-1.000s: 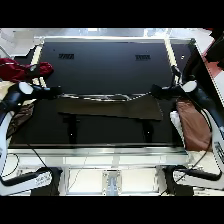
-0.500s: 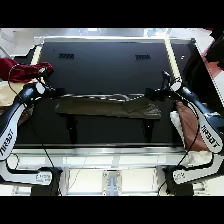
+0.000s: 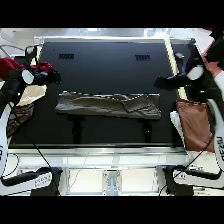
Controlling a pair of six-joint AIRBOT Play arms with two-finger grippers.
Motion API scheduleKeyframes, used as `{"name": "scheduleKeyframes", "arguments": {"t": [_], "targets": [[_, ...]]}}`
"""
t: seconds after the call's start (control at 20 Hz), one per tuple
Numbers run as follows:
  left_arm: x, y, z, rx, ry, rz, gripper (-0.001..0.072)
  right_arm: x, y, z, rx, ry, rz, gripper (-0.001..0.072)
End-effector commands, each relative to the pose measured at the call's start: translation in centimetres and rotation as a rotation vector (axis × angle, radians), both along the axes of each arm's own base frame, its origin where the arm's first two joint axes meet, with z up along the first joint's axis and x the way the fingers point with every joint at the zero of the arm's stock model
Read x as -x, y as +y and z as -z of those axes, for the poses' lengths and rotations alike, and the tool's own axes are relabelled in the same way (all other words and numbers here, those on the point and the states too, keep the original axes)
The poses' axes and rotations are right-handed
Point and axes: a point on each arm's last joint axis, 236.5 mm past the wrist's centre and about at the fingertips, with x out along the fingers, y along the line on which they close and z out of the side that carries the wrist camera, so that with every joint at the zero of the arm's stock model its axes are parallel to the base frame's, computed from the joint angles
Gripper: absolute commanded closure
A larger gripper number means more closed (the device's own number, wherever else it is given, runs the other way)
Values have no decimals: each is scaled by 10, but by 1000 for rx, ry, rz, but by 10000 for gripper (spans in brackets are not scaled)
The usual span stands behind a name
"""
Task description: Fold the shirts.
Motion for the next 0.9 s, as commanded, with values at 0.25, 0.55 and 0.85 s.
{"name": "scheduleKeyframes", "arguments": {"t": [0.25, 0.55, 0.85], "targets": [[26, -156, 33, -83, 188, 395, 165, 42, -70, 64, -410, 175, 219, 217], [24, -205, 97, -119, 325, 487, 164, 47, -33, 146, -546, 365, 114, 91], [24, -207, 101, -121, 330, 489, 164, 33, 13, 170, -480, 379, -4, 93]]}}
